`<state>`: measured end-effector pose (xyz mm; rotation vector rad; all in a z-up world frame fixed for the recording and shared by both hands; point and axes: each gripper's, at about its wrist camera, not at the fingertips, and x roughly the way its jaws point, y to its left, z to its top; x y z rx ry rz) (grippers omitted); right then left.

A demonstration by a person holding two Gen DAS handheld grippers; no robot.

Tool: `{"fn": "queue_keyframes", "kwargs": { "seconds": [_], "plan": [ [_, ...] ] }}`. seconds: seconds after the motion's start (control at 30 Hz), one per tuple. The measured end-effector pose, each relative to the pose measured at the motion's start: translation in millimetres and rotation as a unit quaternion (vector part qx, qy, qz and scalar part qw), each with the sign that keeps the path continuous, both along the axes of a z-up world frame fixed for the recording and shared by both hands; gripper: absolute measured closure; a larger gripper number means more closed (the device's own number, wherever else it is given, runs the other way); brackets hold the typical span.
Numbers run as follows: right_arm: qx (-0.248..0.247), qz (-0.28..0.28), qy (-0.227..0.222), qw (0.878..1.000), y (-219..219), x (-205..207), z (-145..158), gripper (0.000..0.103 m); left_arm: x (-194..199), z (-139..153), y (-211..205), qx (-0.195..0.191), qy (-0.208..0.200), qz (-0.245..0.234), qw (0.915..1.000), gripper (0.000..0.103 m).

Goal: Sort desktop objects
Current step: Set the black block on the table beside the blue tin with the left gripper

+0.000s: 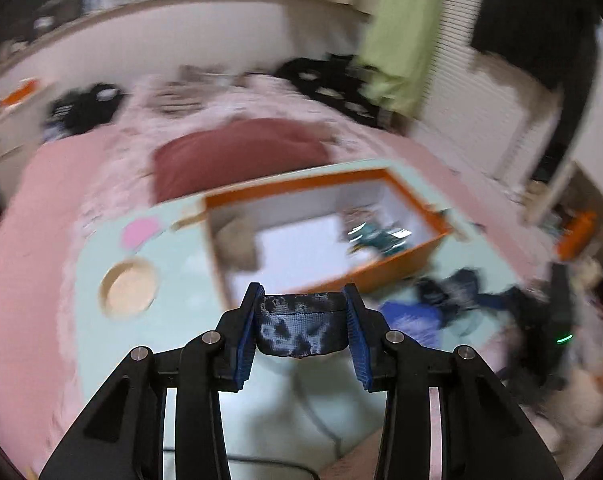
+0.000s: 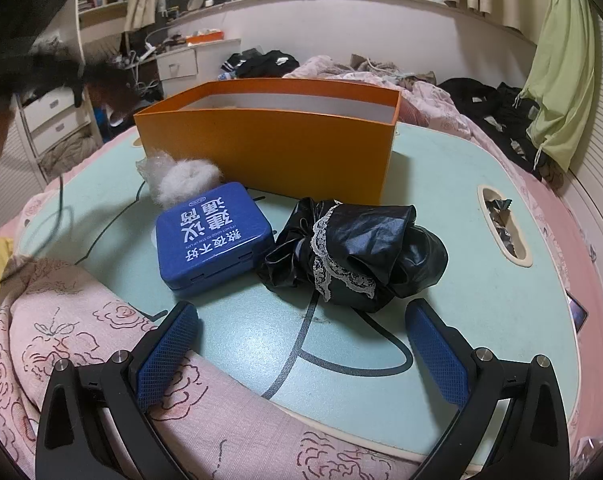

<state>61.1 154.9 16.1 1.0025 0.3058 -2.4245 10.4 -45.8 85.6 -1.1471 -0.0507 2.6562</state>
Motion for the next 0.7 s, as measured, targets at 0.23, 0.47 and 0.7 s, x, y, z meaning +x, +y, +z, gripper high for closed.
{"fn": "queue_keyframes", "kwargs": {
  "seconds": [0.23, 0.47, 0.7],
  "plan": [
    [0.0, 0.0, 0.0, 1.0, 0, 1, 0, 0.0, 21, -41, 21, 0.036, 0.01, -0.01, 0.9993, 0.062],
    [-0.001, -0.001, 0.001, 1.0, 0, 1, 0, 0.0, 2, -55, 37, 0.029, 0.021, 0.008, 0.9993, 0.054],
    [-0.001, -0.002, 0.001, 1.0, 1, 1, -1, 0.0, 38, -50, 24, -0.006, 0.059, 0.048, 0.9971, 0.022]
  ]
}}
